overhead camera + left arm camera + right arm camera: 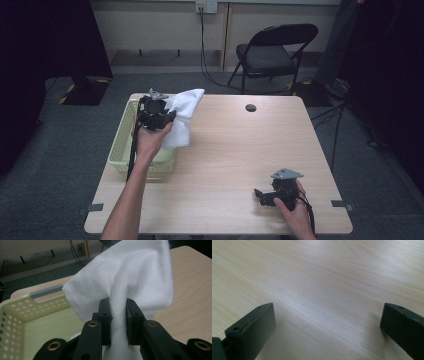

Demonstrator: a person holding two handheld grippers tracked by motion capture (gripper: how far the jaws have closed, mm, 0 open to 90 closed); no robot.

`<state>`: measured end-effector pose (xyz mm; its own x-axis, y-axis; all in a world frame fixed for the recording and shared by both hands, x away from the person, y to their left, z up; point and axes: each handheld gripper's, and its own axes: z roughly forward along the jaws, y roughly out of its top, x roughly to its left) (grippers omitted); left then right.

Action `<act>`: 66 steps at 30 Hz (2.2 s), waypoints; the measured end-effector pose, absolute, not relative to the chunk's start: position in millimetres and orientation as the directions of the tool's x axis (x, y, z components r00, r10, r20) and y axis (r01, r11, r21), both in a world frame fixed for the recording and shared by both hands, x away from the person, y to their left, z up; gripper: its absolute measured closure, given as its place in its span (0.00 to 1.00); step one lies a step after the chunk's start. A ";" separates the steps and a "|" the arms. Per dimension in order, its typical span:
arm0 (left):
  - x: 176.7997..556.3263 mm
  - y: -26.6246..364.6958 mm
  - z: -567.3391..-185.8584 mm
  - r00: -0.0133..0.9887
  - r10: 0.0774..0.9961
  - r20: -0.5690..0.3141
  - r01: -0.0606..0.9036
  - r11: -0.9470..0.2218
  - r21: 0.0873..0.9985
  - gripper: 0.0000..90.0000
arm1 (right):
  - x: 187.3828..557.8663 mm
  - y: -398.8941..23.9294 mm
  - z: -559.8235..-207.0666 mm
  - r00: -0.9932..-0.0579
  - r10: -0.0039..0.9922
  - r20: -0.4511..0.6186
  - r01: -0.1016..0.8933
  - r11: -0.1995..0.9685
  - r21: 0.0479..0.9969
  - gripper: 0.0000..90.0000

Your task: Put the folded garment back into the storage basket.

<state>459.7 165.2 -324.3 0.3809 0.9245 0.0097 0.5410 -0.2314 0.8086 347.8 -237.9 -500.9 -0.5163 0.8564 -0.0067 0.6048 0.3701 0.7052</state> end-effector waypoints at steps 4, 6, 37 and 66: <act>458.6 174.1 -325.6 0.364 0.932 0.004 0.542 -0.215 0.813 0.86 | 347.8 -238.0 -500.9 -0.517 0.856 -0.007 0.605 0.370 0.705 0.00; 457.5 178.4 -326.8 0.360 0.933 0.003 0.544 -0.212 0.812 0.86 | 347.8 -238.0 -500.9 -0.516 0.856 -0.007 0.605 0.370 0.705 0.00; 450.5 233.1 -356.9 0.243 0.970 0.005 0.599 -0.154 0.785 0.86 | 348.0 -237.7 -500.9 -0.514 0.858 -0.006 0.606 0.368 0.705 0.00; 469.4 241.7 -398.0 0.203 0.978 0.040 0.678 -0.170 0.715 0.86 | 348.1 -237.6 -500.8 -0.513 0.858 -0.005 0.607 0.367 0.705 0.00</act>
<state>469.4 241.7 -398.0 0.2028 0.9784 0.0401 0.6779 -0.1699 0.7153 348.1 -237.6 -500.8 -0.5128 0.8585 -0.0047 0.6074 0.3667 0.7047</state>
